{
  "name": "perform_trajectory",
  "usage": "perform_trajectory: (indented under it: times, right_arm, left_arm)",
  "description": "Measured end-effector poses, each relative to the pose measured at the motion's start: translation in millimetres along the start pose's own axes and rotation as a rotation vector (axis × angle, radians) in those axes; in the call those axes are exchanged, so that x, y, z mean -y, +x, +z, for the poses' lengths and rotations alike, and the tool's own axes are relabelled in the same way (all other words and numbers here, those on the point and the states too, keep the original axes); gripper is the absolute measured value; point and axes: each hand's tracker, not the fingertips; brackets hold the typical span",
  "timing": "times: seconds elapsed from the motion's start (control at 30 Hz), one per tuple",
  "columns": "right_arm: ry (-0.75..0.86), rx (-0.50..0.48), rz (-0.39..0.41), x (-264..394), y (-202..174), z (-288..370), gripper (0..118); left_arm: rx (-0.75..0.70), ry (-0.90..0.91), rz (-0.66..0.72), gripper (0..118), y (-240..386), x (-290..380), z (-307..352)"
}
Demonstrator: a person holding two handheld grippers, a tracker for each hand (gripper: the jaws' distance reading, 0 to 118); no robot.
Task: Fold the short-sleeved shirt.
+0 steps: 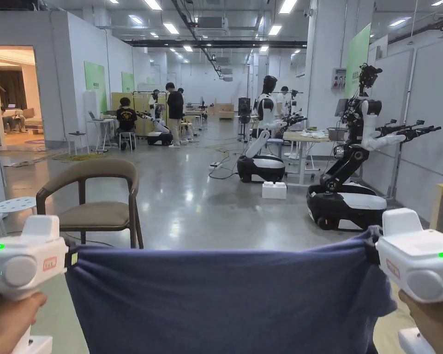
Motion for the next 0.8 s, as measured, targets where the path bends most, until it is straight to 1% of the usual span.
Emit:
perform_trajectory:
  times: [0.1, 0.2, 0.3, 0.37, 0.53, 0.7, 0.8]
  right_arm:
    - [-0.029, -0.01, 0.015, 34.3, -5.3, 28.7, 2]
    - [-0.05, -0.009, 0.007, 62.8, -8.2, 64.5, 2]
    - [-0.075, -0.008, -0.018, 90.1, -8.2, 104.0, 2]
    - [-0.11, -0.025, -0.037, 106.2, -5.7, 125.4, 2]
    - [-0.164, -0.031, -0.054, 139.3, -2.5, 181.0, 2]
    - [-0.222, -0.047, -0.036, 167.3, -8.7, 226.9, 2]
    - [-0.274, -0.046, -0.012, 186.3, -13.6, 244.3, 2]
  left_arm:
    - [0.017, -0.02, 0.038, 0, -7.2, 38.3, 17.3]
    - [0.028, -0.023, 0.064, 0, -9.6, 73.6, 47.9]
    - [0.038, -0.032, 0.074, 0, -11.4, 104.2, 80.9]
    - [0.049, -0.049, 0.074, 0, -11.5, 121.6, 104.4]
    - [0.072, -0.102, 0.114, 0, -22.0, 173.2, 152.8]
    - [0.06, -0.166, 0.093, 0, -27.6, 222.8, 188.5]
    - [0.056, -0.208, 0.078, 0, -29.7, 245.3, 202.2]
